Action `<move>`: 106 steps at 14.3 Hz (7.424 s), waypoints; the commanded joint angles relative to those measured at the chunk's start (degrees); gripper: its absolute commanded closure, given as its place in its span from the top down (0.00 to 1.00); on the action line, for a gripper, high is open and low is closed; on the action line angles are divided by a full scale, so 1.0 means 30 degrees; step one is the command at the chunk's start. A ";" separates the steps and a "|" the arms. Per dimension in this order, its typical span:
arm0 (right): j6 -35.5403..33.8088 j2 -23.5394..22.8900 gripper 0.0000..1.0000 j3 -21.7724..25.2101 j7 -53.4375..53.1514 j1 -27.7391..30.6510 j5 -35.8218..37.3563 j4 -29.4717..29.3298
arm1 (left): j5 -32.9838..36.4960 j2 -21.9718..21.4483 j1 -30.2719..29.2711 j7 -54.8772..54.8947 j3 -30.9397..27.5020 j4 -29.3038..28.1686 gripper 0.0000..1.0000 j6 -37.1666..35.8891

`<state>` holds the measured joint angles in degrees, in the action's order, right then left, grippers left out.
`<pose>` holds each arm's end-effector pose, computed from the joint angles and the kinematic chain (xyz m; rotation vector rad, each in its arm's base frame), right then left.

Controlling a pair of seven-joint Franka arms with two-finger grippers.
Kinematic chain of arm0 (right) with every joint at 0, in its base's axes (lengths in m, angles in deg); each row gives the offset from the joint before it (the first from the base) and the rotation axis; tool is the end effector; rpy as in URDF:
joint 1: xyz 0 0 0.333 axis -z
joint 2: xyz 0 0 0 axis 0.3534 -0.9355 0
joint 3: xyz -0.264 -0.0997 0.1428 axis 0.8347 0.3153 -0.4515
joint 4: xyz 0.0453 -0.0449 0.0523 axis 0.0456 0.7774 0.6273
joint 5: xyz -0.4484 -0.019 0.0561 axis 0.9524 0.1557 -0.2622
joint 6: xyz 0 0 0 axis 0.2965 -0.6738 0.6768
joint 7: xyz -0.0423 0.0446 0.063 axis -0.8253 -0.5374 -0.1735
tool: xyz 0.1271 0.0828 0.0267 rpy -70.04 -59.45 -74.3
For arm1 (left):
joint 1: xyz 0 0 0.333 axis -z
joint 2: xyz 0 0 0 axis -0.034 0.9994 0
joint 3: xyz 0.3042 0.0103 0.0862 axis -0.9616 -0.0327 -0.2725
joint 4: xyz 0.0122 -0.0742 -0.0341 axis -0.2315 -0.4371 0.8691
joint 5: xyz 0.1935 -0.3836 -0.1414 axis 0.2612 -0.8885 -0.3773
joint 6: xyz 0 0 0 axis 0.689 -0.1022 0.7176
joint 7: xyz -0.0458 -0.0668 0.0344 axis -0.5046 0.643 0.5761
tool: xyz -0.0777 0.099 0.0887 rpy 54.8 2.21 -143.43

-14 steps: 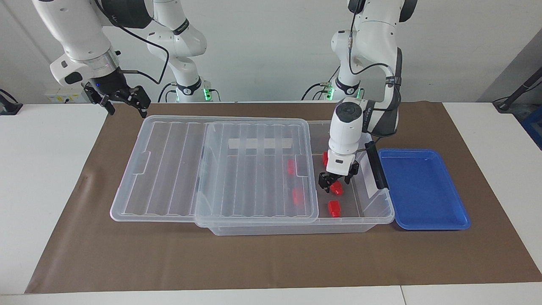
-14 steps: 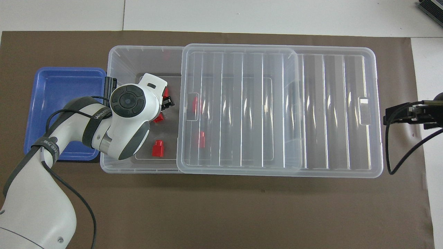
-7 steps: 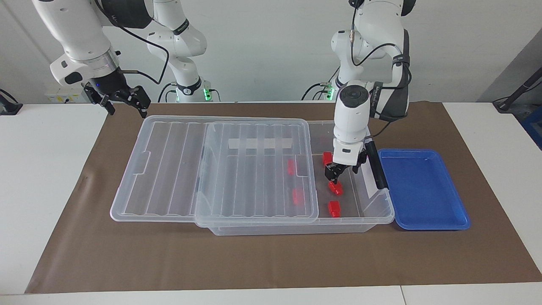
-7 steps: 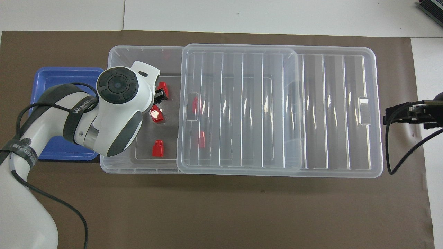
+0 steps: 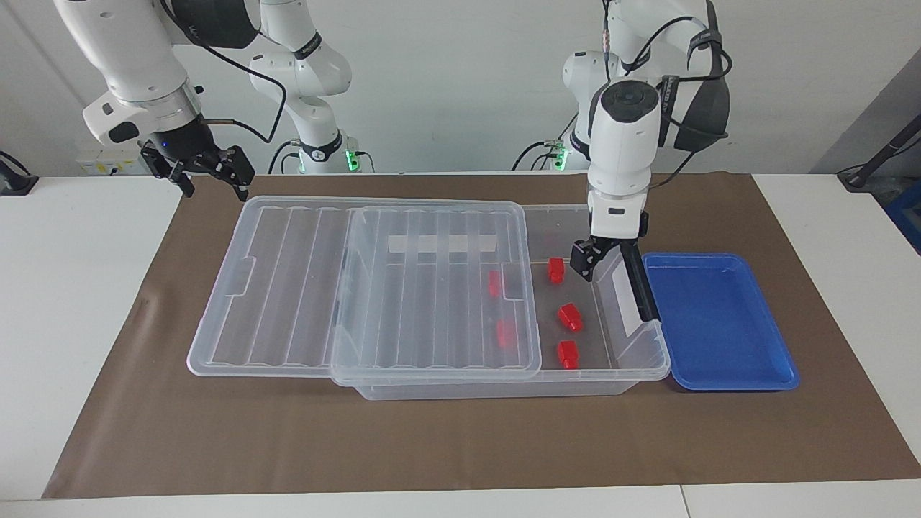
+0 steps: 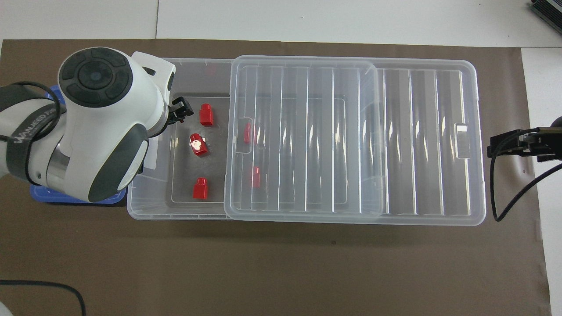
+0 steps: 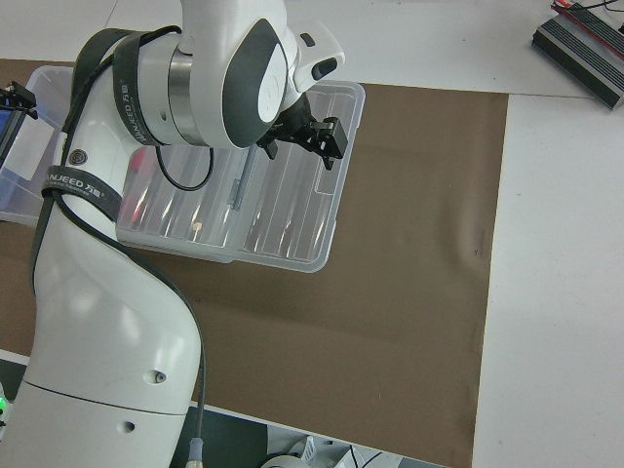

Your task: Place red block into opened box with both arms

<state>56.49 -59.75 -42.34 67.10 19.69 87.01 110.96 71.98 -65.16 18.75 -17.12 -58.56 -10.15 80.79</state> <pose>0.5961 -0.0195 0.5669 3.1046 -0.1792 -0.0202 0.6348 -0.2336 0.4697 -2.9306 -0.5920 -0.2049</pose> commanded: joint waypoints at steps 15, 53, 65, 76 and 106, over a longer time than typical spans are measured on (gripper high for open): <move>0.8660 -0.3243 0.00 -0.0044 0.7458 0.3616 -0.1225 0.3012 | -0.1875 -0.4354 -0.6510 1.5441 -0.0255 0.0748 1.00 -0.6580; 1.0216 -0.3949 0.00 -0.0367 0.2304 -0.2537 -0.5302 0.3480 | -0.3838 -0.5939 -0.4137 1.6233 -0.2188 -0.1624 1.00 -0.5183; 1.0099 -0.3862 0.00 -0.0396 0.2508 -0.2537 -0.6003 0.3685 | -0.3838 -0.5939 -0.4078 1.6204 -0.2217 -0.1595 1.00 -0.5240; 1.0128 -0.3774 0.00 -0.0367 0.3006 -0.2507 -0.7030 0.3920 | -0.3838 -0.5910 -0.4137 1.6058 -0.2217 -0.1566 1.00 -0.5006; -0.1474 -0.1020 1.00 -0.0044 0.0399 0.0481 0.0089 -0.2057 | -0.3838 -0.5939 -0.4020 1.6028 -0.2217 -0.1595 1.00 -0.4977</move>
<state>52.91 -62.73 -41.87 69.57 20.91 85.98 105.17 61.18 -81.89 6.17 31.28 -64.70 -14.04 65.33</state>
